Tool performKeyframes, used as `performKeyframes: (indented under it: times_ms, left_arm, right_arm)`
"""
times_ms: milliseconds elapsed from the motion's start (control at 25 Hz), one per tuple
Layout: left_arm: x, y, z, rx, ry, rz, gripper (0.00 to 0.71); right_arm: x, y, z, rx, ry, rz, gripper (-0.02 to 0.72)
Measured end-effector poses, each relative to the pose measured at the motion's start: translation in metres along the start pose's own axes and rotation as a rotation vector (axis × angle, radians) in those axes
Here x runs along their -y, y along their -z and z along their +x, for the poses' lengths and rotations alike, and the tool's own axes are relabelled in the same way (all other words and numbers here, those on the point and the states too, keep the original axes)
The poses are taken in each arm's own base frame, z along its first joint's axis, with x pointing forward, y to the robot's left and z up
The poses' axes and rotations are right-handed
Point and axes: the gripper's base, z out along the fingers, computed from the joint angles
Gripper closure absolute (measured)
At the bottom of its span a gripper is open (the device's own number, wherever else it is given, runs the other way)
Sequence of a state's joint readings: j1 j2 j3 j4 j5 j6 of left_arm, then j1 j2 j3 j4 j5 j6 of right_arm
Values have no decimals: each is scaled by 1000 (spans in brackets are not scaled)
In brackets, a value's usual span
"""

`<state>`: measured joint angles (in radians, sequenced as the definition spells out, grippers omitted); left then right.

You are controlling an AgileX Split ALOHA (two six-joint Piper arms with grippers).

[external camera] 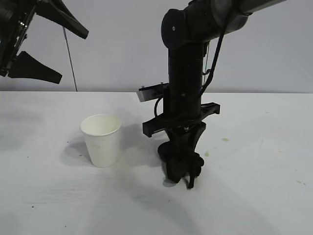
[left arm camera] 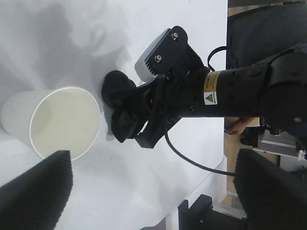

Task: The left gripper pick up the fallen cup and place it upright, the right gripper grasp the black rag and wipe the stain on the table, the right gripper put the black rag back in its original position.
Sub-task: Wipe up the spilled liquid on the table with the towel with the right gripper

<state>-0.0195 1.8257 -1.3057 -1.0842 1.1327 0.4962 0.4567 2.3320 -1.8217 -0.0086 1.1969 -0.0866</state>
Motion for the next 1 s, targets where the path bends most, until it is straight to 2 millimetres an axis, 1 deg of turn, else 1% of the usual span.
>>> performKeyframes:
  times_ms: [80,200,560,880,1000]
  left_arm:
    - [0,0,0,2,0,-1,53]
    - [0,0,0,3,0,-1,53]
    - [0,0,0,3,-1,-1,53]
    - [0,0,0,3,-1,-1,53]
    - [0,0,0,2,-1,-1,53]
  right_arm:
    - [16,0,1,8,-42,1,582]
    - [31,1,1,25,-79,1,582]
    - [50,1,2,54,-170,6,582]
    - [83,0,15,-9,-248,31,582]
    - [90,0,18,-17,-257,43,582]
